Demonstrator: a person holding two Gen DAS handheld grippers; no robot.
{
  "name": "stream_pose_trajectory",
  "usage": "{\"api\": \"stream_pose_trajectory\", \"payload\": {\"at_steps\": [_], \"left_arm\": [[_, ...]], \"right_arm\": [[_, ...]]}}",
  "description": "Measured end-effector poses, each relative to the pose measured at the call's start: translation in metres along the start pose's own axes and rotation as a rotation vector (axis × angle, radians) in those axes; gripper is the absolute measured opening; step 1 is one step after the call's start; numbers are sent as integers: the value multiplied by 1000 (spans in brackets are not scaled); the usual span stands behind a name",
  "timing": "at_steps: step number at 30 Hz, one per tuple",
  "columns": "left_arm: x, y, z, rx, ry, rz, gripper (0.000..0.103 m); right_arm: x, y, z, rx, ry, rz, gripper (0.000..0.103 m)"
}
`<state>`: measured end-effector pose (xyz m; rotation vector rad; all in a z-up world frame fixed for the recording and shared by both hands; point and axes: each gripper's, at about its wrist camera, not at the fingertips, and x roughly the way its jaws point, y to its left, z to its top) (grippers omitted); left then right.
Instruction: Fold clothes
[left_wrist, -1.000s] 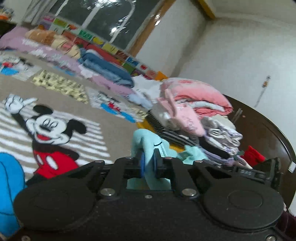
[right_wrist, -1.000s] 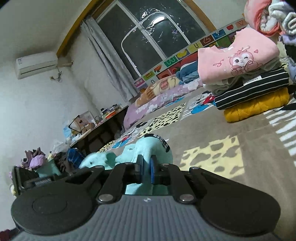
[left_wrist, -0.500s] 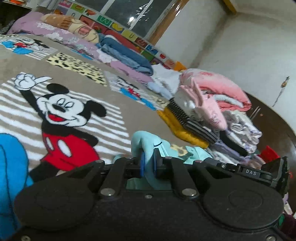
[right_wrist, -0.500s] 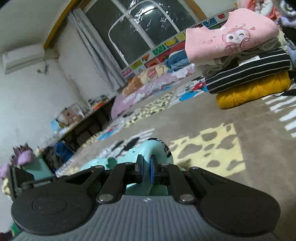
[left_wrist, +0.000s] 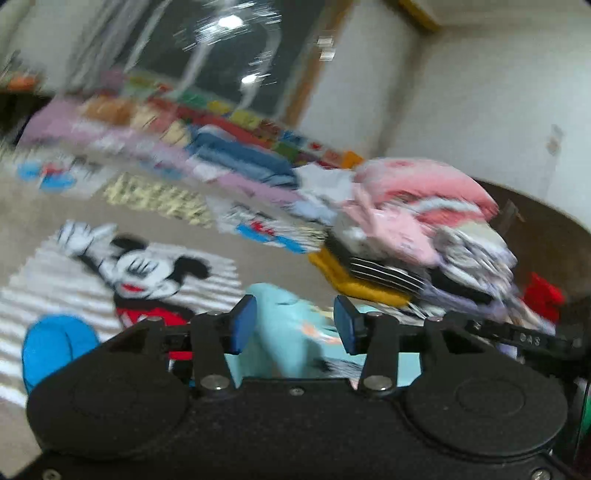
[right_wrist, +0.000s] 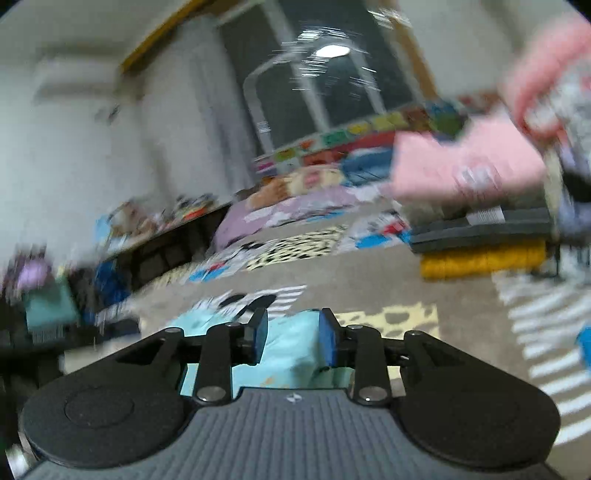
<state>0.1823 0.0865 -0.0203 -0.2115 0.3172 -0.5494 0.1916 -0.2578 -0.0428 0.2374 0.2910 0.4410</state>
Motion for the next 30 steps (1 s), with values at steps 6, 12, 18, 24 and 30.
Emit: {"api": "stream_pose_trajectory", "payload": {"at_steps": [6, 12, 18, 24, 30], "left_arm": [[-5, -44, -18, 207, 55, -22, 41], [20, -31, -35, 252, 123, 41, 41], [49, -19, -48, 253, 252, 48, 47], [64, -1, -52, 173, 287, 36, 52], [50, -13, -49, 206, 242, 48, 52]], "right_arm": [[-30, 67, -27, -377, 59, 42, 30], [-15, 72, -41, -388, 64, 8, 29], [15, 46, -46, -265, 168, 7, 30], [37, 26, -48, -153, 221, 29, 30], [23, 38, -48, -176, 184, 26, 31]]}}
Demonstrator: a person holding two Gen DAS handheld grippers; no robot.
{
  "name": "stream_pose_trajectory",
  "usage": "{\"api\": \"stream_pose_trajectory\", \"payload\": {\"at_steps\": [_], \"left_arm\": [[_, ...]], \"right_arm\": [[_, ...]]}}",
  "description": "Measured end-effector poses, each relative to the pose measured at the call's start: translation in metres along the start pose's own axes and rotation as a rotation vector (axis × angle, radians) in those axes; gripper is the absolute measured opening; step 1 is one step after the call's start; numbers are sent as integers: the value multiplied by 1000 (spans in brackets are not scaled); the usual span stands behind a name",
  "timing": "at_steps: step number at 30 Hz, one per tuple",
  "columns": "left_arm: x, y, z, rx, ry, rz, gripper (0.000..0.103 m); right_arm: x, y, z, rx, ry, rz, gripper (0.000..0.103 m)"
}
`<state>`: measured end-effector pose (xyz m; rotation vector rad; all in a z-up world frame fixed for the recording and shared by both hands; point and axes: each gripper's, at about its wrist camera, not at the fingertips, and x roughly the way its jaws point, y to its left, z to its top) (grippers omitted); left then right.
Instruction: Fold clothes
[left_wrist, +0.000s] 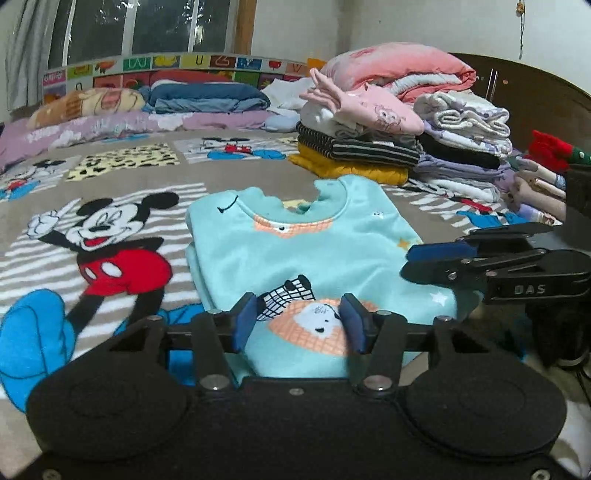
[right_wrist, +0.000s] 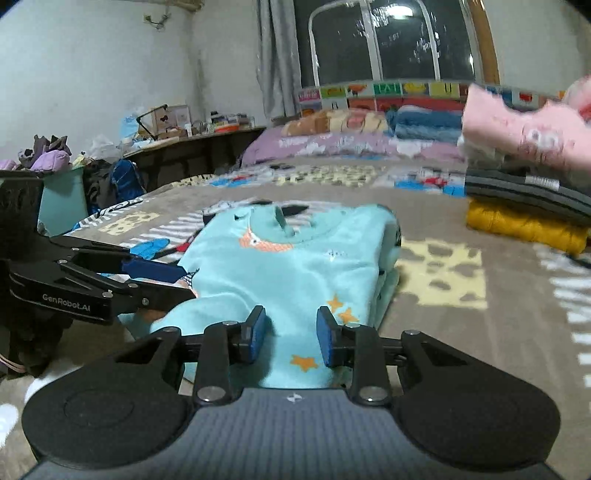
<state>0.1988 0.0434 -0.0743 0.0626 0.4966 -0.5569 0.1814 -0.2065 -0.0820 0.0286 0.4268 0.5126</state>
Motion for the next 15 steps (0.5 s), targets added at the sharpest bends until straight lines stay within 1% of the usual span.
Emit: {"api": "stream_pose_trajectory", "payload": {"at_steps": [3, 5, 8, 12, 15], "left_arm": [[-14, -6, 7, 12, -55, 18, 51], [-14, -9, 10, 30, -86, 44, 51], [-6, -8, 16, 48, -103, 42, 51], [9, -5, 19, 80, -86, 14, 51], [22, -2, 16, 103, -47, 4, 52]], "right_arm": [[-14, 7, 6, -53, -49, -11, 33], [-20, 13, 11, -100, -70, -23, 35], [-11, 14, 18, -135, -65, -33, 36], [10, 7, 35, -165, -78, -23, 36], [29, -7, 41, -150, -58, -27, 36]]}}
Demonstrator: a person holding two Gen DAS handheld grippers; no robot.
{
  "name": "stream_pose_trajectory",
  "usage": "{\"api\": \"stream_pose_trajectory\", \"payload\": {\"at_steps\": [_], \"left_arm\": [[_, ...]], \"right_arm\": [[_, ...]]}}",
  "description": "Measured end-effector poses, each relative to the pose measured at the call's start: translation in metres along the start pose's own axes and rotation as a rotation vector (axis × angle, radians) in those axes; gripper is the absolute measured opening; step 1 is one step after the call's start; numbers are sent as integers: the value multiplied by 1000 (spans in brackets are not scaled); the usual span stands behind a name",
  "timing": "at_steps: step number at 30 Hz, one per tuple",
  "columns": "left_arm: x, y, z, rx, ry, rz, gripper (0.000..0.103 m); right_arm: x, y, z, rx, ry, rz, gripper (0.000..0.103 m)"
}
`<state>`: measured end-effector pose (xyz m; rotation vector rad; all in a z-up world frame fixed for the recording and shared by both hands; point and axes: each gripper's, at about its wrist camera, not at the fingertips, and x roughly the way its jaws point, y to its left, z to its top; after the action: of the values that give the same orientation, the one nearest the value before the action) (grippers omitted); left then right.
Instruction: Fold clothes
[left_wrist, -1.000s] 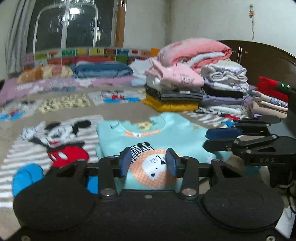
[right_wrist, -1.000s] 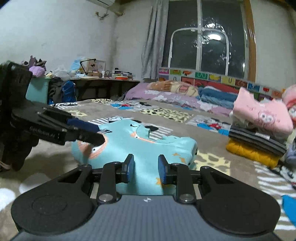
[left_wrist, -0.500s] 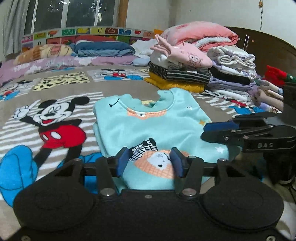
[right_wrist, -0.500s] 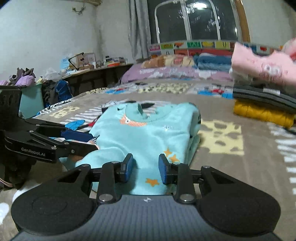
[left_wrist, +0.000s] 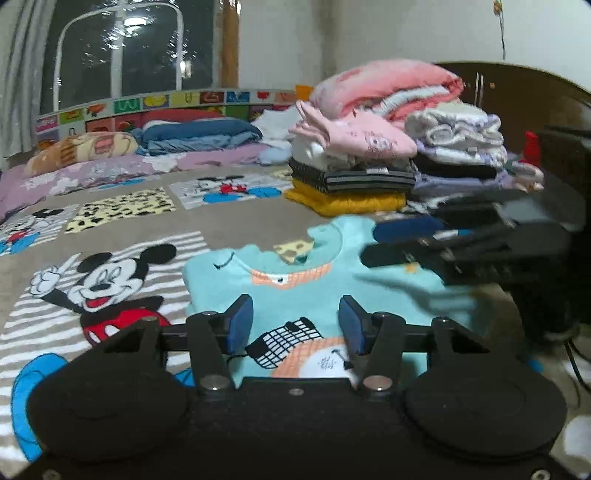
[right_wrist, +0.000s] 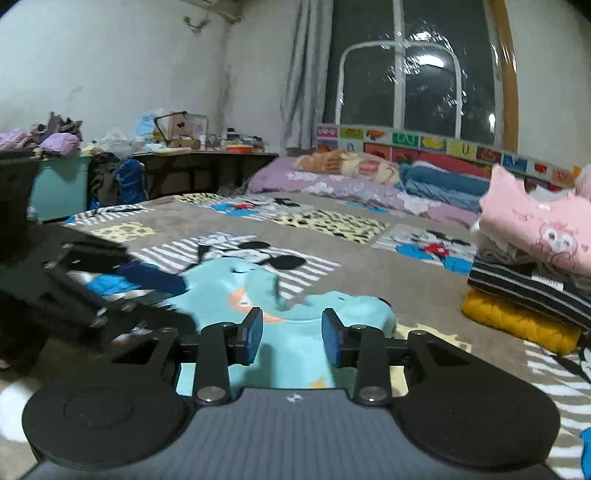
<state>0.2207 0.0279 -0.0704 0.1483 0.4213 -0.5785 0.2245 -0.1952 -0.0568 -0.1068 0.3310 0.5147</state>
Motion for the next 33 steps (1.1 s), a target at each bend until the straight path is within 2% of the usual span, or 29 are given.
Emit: {"api": "stream_pose_trajectory", "payload": {"at_steps": [4, 7, 10, 12, 16, 20, 24, 27, 33], "left_arm": [[20, 6, -5, -12, 73, 1, 56], [25, 13, -7, -50, 84, -14, 59], [24, 8, -10, -37, 78, -5, 59], [20, 7, -8, -35, 64, 1, 60], [-10, -9, -3, 5, -11, 72, 57], [-32, -27, -6, 44, -30, 89, 57], [-39, -38, -7, 51, -48, 81, 57], [-35, -41, -8, 60, -35, 71, 57], [-14, -37, -19, 41, 35, 54, 59]], "right_arm": [[24, -15, -15, 67, 96, 8, 36], [31, -23, -15, 111, 109, 22, 36], [34, -25, -18, 127, 115, 25, 36], [29, -24, -19, 128, 95, 21, 36], [-2, -14, -10, 97, 7, -2, 35], [-48, 11, -6, -13, -25, -26, 35], [-68, 28, -16, -42, -19, -43, 35], [-58, 32, -26, -42, 13, -47, 35], [-34, 14, -37, 81, 97, 4, 34]]}}
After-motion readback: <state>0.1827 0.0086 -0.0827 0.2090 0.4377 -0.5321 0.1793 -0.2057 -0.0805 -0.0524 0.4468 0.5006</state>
